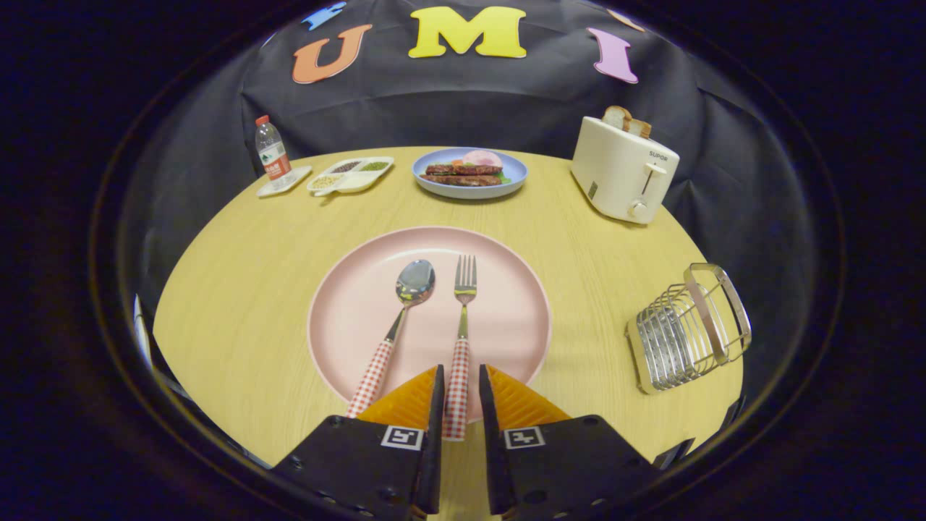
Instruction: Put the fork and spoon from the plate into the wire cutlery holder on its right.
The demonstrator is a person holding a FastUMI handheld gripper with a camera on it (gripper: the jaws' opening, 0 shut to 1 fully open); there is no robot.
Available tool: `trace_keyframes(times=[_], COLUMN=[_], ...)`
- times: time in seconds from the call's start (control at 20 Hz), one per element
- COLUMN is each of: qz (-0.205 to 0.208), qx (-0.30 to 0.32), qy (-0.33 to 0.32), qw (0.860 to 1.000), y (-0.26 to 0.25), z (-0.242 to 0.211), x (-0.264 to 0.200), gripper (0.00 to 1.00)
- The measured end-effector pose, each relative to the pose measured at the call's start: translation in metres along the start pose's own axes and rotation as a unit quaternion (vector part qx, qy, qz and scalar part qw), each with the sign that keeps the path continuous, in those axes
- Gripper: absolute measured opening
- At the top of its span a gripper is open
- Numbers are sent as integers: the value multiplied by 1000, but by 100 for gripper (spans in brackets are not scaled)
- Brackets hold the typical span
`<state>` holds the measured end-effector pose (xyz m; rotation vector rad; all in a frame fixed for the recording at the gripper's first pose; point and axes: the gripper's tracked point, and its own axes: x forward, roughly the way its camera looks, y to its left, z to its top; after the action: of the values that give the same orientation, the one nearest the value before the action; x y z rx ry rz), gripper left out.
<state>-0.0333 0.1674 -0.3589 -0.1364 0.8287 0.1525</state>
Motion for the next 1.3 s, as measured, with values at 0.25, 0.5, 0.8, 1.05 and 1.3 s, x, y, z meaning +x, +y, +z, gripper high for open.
trace_keyframes(times=[0.25, 0.5, 0.8, 1.05, 1.3], qz=[3, 16, 39, 24, 5], qx=[-12, -11, 8, 39, 34], qy=[13, 27, 48, 83, 160], qw=[1000, 999, 998, 996, 987], y=[0, -7, -49, -134, -201], z=[0, 6, 45, 73, 58], x=[3, -8, -73, -134, -173], gripper=[11, 5, 4, 4, 4])
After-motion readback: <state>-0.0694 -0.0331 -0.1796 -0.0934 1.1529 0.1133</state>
